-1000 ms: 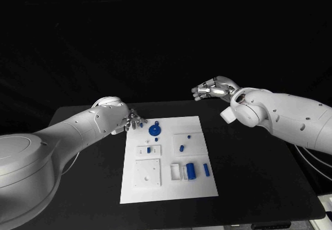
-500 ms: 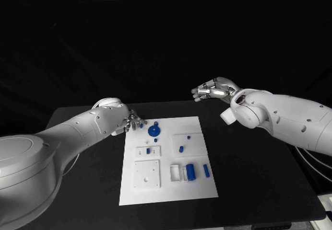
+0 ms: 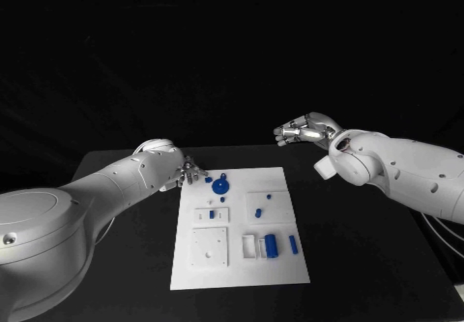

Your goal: Assemble the parts on the task board

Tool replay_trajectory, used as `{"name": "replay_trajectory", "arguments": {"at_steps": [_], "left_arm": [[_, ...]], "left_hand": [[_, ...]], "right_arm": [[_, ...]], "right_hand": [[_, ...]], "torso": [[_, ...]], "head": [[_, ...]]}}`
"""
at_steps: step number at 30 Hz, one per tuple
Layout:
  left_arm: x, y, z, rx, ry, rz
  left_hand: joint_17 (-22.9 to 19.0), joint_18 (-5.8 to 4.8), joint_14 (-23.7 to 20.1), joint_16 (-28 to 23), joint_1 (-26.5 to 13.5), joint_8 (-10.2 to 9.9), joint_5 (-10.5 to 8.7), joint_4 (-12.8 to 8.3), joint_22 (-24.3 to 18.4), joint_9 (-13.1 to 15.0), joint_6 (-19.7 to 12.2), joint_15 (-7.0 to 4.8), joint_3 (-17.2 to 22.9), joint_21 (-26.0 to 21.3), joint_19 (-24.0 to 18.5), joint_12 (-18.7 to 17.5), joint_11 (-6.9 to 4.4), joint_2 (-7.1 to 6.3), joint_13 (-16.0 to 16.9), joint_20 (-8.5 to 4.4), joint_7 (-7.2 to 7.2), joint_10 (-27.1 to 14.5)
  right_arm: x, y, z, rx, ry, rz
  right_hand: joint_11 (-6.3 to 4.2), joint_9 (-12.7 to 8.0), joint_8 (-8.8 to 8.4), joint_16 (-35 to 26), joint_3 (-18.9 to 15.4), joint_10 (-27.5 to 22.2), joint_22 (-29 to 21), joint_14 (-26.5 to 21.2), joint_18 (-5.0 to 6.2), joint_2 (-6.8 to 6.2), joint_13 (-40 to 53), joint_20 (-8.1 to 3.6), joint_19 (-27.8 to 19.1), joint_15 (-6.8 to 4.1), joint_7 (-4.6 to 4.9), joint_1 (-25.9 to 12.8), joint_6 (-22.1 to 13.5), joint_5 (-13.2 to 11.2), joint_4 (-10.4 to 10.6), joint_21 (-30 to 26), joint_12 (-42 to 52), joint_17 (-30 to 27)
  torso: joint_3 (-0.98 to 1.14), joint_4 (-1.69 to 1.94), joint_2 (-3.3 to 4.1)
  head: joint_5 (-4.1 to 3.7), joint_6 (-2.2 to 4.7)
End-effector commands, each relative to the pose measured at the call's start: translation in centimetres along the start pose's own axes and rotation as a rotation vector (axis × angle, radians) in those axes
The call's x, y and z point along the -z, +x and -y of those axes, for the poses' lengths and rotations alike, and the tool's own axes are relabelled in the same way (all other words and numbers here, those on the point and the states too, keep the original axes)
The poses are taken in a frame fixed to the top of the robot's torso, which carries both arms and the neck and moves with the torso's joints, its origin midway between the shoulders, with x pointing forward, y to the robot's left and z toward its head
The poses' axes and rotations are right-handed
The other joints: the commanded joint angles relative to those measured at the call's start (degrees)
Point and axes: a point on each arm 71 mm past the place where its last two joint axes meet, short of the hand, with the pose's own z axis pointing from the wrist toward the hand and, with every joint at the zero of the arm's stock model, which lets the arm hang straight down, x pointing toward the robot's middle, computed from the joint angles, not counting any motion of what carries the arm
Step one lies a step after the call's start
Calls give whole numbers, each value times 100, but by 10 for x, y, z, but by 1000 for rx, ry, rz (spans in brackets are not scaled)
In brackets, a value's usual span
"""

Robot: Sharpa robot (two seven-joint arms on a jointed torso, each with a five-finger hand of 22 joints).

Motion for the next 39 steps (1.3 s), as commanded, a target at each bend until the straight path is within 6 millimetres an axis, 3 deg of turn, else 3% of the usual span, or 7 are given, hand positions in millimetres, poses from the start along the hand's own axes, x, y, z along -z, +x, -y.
{"name": "replay_trajectory", "arguments": {"at_steps": [1,6,10,11,22,30,39], "left_arm": [[0,-1,2,5,7,-1],[0,-1,2,12,14,7],[0,-1,4,17,21,16],[0,-1,4,17,21,17],[0,-4,8,-19,-12,55],[-1,-3,13,-44,-23,60],[-1,-2,16,-73,-54,59]], "left_hand": [[-7,4,-9,28,53,-18,-58,-51,81,9,43,-29,8,-22,21,28,-29,2,10,-14,13,-7],[-6,3,10,36,65,-14,-180,-79,80,14,64,-34,-15,-19,31,32,-35,-15,11,-19,6,12],[24,-3,40,79,-13,25,-1822,-40,83,80,176,-49,-247,-3,56,44,-49,-54,17,-33,-23,75],[29,-3,42,87,-52,31,-1933,-11,84,91,191,-50,-297,-1,58,45,-52,-89,18,-35,-27,81],[189,-45,114,214,-125,74,-1969,315,92,158,553,-112,-666,54,126,-37,-136,-358,2,-106,-142,321],[352,-52,183,332,-19,155,-1969,257,105,304,864,-143,-564,122,174,-54,-194,-444,11,-128,-252,526],[783,-21,278,467,2,78,-1963,32,110,505,1021,-150,-520,251,183,-135,-218,-276,12,-113,-299,728]], "right_arm": [[-1,1,-1,7,-10,-3],[-1,1,-1,7,-10,-2],[-1,1,-1,8,-9,-2],[-1,1,-1,8,-9,-2],[-4,3,-2,8,-12,-3],[-5,4,-3,8,-12,-5],[-6,6,-4,7,-13,-7]], "right_hand": [[7,-8,-21,-23,33,12,0,29,5,-65,-7,-6,29,15,2,-13,-24,29,6,-4,-28,-7],[7,-8,-21,-23,33,12,0,29,5,-65,-7,-6,29,15,2,-13,-24,29,6,-4,-28,-7],[6,-9,-22,-23,51,11,0,32,4,-66,-7,-6,36,15,3,-15,-26,29,4,-4,-28,-7],[6,-9,-22,-23,51,11,0,32,4,-66,-7,-6,36,15,3,-15,-26,29,4,-4,-28,-7],[6,-8,-21,-24,61,13,0,30,4,-67,-7,-6,32,15,3,-13,-27,28,-2,-5,-27,-7],[6,-8,-21,-24,61,13,0,30,4,-67,-7,-6,32,15,3,-13,-27,28,-2,-5,-27,-7],[6,-8,-21,-24,61,13,0,30,4,-67,-7,-6,32,15,3,-13,-27,28,-2,-5,-27,-7]], "torso": [[4,13,6],[-4,13,3],[1,2,1],[4,3,2],[10,-12,22],[14,-20,24],[12,-40,44]], "head": [[78,9],[100,6],[136,29],[142,44],[374,187],[364,193],[338,194]]}}
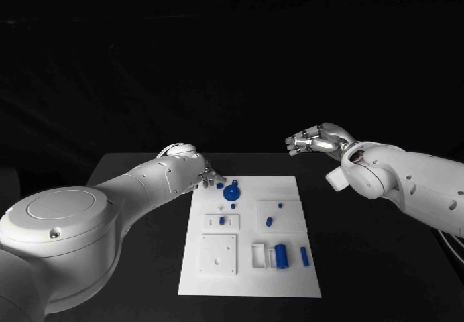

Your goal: Assemble the parts on the task board

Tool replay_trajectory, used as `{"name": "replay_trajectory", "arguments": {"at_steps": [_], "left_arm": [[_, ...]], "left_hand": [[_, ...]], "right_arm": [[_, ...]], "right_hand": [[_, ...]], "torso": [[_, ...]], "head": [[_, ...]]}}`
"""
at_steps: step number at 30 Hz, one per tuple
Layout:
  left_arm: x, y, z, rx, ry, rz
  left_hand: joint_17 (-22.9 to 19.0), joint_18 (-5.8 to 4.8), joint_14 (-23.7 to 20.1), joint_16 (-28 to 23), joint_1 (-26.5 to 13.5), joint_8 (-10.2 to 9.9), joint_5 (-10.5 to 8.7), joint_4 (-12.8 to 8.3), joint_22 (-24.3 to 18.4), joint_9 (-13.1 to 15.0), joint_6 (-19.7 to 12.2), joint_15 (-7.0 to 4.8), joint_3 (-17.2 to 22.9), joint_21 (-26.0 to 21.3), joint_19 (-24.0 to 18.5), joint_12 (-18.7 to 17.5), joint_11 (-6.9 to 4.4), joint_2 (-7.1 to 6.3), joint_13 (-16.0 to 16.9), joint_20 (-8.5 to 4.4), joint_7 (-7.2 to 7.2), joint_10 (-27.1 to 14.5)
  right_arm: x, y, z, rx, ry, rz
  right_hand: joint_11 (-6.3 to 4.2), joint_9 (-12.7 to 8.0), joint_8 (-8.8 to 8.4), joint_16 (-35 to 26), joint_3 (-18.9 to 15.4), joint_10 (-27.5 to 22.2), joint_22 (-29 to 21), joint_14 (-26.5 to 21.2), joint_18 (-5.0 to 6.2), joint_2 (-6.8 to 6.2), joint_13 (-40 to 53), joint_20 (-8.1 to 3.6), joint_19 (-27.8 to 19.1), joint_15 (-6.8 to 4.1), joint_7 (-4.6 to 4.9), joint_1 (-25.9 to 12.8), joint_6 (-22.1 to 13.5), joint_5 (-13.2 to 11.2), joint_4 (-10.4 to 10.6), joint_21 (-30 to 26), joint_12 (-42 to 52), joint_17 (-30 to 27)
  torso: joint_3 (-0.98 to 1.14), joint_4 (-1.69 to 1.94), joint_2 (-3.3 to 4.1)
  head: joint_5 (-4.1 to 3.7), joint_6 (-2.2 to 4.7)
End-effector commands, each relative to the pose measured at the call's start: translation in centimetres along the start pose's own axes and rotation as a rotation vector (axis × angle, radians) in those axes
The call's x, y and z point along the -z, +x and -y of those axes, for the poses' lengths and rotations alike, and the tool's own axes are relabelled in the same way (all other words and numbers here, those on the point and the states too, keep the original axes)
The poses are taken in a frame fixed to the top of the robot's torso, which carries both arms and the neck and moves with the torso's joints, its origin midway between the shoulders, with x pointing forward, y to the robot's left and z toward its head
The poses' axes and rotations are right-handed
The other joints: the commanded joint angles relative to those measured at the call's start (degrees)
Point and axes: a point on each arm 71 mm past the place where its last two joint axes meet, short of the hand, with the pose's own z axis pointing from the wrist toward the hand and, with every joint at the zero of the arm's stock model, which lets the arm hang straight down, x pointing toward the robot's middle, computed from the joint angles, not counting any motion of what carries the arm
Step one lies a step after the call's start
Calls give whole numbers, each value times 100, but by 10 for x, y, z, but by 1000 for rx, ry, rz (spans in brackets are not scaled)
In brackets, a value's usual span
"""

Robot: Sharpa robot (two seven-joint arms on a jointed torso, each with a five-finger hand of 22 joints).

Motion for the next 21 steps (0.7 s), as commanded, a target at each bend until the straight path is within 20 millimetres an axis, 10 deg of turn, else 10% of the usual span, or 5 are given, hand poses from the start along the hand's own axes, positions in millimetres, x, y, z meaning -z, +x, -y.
{"name": "replay_trajectory", "arguments": {"at_steps": [1,21], "left_arm": [[0,-1,-1,-27,-31,9],[-3,0,-6,-16,-71,24]], "left_hand": [[60,-19,32,48,6,-36,-15,-61,108,20,43,-4,20,40,26,-13,2,84,6,3,7,65],[393,40,77,180,-82,-106,-11,-139,110,148,216,-3,-29,268,-32,-81,-9,171,15,44,-35,238]], "right_arm": [[0,1,-2,6,-9,-4],[-3,6,-8,4,-19,-13]], "right_hand": [[6,-8,-21,-24,22,13,0,30,4,-44,-7,-6,32,15,3,10,-27,29,5,-5,-27,-7],[6,-8,-21,-24,22,13,0,30,4,-44,-7,-6,32,15,3,10,-27,29,5,-5,-27,-7]], "torso": [[1,-15,12],[8,-69,59]], "head": [[-11,-2],[-59,4]]}}
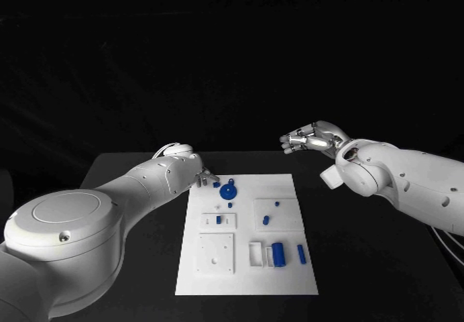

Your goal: Assemble the parts on the task board

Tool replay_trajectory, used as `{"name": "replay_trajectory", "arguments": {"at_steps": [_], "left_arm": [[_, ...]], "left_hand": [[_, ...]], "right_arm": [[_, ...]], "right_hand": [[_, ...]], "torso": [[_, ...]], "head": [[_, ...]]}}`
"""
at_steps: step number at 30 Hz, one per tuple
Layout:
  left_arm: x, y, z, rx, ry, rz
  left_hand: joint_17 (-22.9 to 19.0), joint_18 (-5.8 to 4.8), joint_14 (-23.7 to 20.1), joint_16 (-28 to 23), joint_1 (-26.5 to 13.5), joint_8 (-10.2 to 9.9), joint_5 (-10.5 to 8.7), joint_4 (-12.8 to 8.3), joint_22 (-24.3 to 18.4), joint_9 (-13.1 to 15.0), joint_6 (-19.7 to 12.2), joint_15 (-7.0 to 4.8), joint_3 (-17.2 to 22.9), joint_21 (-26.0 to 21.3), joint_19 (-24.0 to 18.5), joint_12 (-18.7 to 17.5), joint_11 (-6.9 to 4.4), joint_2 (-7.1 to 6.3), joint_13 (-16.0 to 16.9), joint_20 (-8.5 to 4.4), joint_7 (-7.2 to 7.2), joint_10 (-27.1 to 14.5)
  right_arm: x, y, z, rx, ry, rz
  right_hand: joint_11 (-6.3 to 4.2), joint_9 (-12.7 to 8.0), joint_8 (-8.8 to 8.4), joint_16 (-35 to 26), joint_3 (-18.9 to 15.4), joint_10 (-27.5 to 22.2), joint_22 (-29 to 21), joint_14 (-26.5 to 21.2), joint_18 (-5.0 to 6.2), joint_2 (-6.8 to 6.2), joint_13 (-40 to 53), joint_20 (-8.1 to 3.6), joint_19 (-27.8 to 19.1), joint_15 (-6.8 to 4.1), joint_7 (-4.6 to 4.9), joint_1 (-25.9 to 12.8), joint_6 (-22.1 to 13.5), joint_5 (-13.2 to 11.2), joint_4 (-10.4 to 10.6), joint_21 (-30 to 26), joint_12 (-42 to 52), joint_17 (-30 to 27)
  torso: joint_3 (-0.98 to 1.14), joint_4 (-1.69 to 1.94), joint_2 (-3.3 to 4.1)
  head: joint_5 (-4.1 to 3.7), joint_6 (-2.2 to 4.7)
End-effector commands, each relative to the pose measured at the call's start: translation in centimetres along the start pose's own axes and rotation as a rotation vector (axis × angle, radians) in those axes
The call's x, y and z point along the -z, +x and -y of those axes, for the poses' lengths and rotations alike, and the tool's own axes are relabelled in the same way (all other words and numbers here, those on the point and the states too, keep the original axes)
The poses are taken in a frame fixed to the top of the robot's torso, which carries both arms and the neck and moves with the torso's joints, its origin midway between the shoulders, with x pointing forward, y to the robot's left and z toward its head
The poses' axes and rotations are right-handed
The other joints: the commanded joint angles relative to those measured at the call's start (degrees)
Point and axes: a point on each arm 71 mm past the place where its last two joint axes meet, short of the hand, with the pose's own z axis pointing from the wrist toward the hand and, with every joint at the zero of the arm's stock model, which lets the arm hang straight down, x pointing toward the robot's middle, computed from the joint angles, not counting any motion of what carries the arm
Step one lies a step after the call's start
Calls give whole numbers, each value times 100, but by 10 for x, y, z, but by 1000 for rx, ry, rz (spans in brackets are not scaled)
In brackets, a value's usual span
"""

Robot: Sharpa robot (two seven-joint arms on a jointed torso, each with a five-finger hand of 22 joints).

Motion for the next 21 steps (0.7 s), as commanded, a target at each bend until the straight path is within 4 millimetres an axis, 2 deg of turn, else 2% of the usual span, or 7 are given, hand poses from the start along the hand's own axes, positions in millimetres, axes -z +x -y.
{"name": "replay_trajectory", "arguments": {"at_steps": [1,4,9,11,14,16,21], "left_arm": [[0,1,2,1,-2,7],[0,1,3,4,0,9],[0,3,5,8,1,12],[0,3,5,9,0,13],[0,3,5,10,-1,16],[0,3,6,11,-2,19],[0,3,6,13,-5,23]], "left_hand": [[7,42,37,12,-6,-18,-4,-3,111,11,31,-4,-11,32,-20,-34,-1,16,-8,32,6,45],[18,74,39,33,-60,-21,160,-25,111,41,32,-1,85,90,-39,-29,4,-28,0,57,5,52],[38,84,45,57,-97,-16,244,-27,106,63,45,2,139,132,-60,-26,-1,-54,2,63,-1,63],[54,85,49,72,-101,-10,247,-32,106,70,58,0,143,142,-61,-23,-4,-62,2,63,-5,77],[92,88,54,110,-101,3,232,-48,107,91,90,-3,155,164,-63,-23,-7,-81,-3,65,-16,105],[104,90,55,125,-102,6,215,-52,108,99,99,-4,159,174,-65,-22,-9,-90,-5,67,-19,118],[154,105,61,184,-99,14,177,-62,110,128,126,-5,185,215,-71,-21,-10,-89,-10,80,-27,157]], "right_arm": [[-1,1,-3,5,-10,-5],[-1,2,-4,6,-11,-5],[-2,3,-5,6,-14,-6],[-2,3,-6,6,-16,-7],[-3,3,-7,6,-17,-7],[-3,3,-8,7,-18,-7],[-4,4,-10,7,-21,-8]], "right_hand": [[6,-8,-21,-24,22,13,0,30,4,-44,-7,-6,32,15,3,10,-27,29,5,-5,-27,-7],[6,-8,-21,-24,22,13,0,30,4,-44,-7,-6,32,15,3,10,-27,29,5,-5,-27,-7],[5,-8,-21,-23,47,14,0,34,4,-56,-7,-8,38,14,2,-6,-22,41,-4,-4,-28,-7],[5,-8,-21,-23,51,15,0,33,4,-56,-7,-8,38,13,3,-5,-23,54,-4,-4,-27,-7],[5,-8,-21,-23,51,15,0,33,4,-56,-7,-8,38,13,3,-5,-23,54,-4,-4,-27,-7],[5,-8,-21,-23,51,15,0,33,4,-56,-7,-8,38,13,3,-5,-23,54,-4,-4,-27,-7],[5,-8,-22,-24,57,16,0,33,3,-61,-7,-8,38,14,2,-8,-24,85,-2,-4,-27,-7]], "torso": [[6,-37,32],[6,-50,47],[12,-61,55],[14,-75,63],[17,-78,71],[15,-67,71],[19,-69,72]], "head": [[6,19],[6,24],[-10,22],[-5,27],[-19,31],[-42,23],[-62,26]]}}
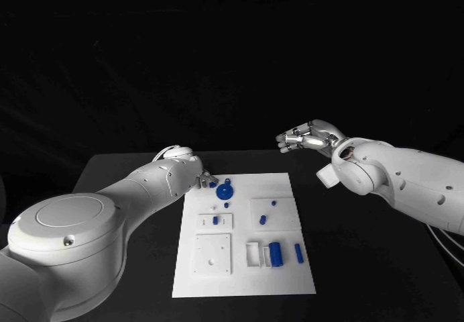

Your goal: Assemble the parts on the task board

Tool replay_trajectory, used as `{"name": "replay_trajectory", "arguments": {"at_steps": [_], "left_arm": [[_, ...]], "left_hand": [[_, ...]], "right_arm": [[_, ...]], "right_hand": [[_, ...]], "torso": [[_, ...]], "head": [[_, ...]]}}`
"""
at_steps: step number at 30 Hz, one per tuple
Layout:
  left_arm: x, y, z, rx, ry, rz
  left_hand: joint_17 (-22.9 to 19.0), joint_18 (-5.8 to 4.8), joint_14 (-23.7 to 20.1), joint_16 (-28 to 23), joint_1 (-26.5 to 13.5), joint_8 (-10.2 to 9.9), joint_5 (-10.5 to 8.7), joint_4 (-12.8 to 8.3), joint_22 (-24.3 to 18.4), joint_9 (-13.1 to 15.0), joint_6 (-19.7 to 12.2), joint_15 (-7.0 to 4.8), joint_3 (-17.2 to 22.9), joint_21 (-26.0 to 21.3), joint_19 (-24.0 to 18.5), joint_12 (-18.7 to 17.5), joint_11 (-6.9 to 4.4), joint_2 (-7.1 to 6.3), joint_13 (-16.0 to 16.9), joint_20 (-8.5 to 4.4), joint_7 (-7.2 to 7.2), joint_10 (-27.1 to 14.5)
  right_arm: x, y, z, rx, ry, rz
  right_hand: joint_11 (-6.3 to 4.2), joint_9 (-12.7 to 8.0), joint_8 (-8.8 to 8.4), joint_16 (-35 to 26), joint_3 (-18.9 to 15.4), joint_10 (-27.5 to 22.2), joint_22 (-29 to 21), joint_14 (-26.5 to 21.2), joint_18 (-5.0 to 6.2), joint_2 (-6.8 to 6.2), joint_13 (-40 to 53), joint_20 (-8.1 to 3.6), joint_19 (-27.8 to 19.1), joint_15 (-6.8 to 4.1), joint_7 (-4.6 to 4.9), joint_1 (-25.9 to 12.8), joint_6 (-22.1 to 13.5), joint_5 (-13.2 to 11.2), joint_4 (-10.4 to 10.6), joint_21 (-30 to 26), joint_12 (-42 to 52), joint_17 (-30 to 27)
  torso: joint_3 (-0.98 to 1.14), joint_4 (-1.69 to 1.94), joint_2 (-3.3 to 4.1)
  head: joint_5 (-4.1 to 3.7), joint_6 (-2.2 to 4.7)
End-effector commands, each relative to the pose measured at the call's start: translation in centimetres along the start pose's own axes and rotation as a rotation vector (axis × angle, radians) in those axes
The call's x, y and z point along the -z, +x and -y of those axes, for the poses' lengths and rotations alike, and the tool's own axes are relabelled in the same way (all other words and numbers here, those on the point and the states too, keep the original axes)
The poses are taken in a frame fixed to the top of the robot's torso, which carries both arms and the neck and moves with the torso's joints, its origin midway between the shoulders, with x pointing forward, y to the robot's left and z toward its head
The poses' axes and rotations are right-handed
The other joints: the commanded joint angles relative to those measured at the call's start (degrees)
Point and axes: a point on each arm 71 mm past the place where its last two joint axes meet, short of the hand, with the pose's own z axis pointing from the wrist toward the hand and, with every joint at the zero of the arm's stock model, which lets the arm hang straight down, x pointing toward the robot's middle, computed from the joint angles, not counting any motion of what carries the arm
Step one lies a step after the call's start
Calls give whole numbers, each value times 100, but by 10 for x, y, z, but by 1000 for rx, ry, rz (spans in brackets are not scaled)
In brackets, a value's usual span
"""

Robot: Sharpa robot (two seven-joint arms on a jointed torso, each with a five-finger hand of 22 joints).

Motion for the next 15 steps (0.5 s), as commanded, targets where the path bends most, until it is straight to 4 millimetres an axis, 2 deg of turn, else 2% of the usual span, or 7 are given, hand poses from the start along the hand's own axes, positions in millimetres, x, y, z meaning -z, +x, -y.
{"name": "replay_trajectory", "arguments": {"at_steps": [1,9,15], "left_arm": [[0,0,3,7,0,12],[0,0,4,6,-3,11],[1,1,6,3,-11,5]], "left_hand": [[22,107,40,52,-21,12,-30,2,111,16,38,16,41,45,-23,-9,-9,-14,-9,32,1,60],[57,134,42,109,23,13,-53,-27,110,43,62,17,67,102,-40,-11,-8,-2,-12,55,-6,91],[58,159,40,133,339,18,-44,-269,109,58,98,22,117,134,-58,-18,-9,-49,-18,85,-13,128]], "right_arm": [[-1,1,-3,6,-10,-4],[-1,1,-5,7,-13,-4],[-2,2,-6,8,-15,-5]], "right_hand": [[5,-8,-21,-23,28,16,0,34,4,-62,-7,-8,40,13,2,-9,-23,42,-1,-4,-27,-7],[4,-8,-21,-23,37,17,0,34,4,-66,-7,-8,39,13,2,-10,-22,59,0,-4,-28,-7],[5,-8,-21,-24,44,18,0,34,4,-68,-7,-9,44,13,0,-12,-19,71,2,-3,-28,-7]], "torso": [[4,0,6],[6,0,16],[8,3,21]], "head": [[-28,-4],[-73,-8],[-113,-16]]}}
